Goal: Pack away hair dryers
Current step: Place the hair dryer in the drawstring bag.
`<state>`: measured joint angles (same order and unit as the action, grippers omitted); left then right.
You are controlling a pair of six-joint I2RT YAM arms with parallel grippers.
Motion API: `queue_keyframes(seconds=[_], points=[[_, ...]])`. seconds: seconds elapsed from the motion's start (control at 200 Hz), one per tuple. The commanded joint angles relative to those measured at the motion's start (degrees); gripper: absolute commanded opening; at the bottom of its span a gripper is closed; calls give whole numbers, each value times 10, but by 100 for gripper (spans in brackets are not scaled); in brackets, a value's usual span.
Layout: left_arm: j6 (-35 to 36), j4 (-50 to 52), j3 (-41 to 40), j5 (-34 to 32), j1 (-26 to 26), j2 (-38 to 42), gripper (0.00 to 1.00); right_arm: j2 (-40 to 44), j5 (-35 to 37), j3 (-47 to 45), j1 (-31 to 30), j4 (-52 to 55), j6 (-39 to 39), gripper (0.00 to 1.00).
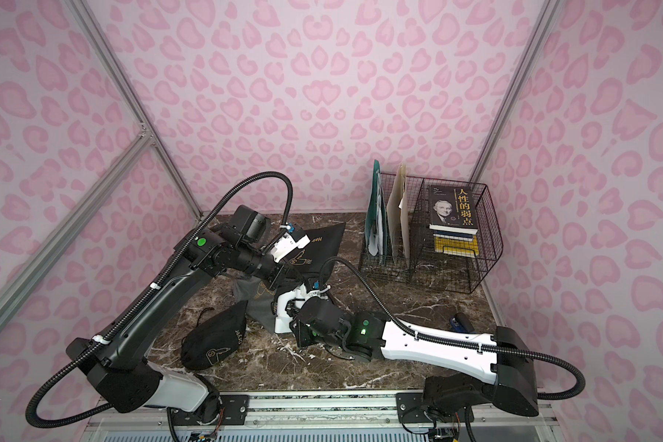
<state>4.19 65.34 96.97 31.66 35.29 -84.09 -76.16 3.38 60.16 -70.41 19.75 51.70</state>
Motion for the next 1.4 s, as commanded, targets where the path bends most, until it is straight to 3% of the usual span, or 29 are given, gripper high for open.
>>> queue_keyframes(seconds=[0.0,0.385,0.8,1.025,1.395], points=[[-3,-18,-5,21,0,4,2,4,-9,-3,3,-60,-4,0],[-6,-26,-26,49,0,21,2,76,-48,-97,44,-162,32,0],[-11,-26,-6,63,1,6,1,47,-78,-68,48,-149,17,0],[-10,-6,38,14,0,-8,2,39,-48,-67,26,-123,17,0],[-27,-25,-3,36,0,-2,1,-2,19,-26,-18,-54,2,0]])
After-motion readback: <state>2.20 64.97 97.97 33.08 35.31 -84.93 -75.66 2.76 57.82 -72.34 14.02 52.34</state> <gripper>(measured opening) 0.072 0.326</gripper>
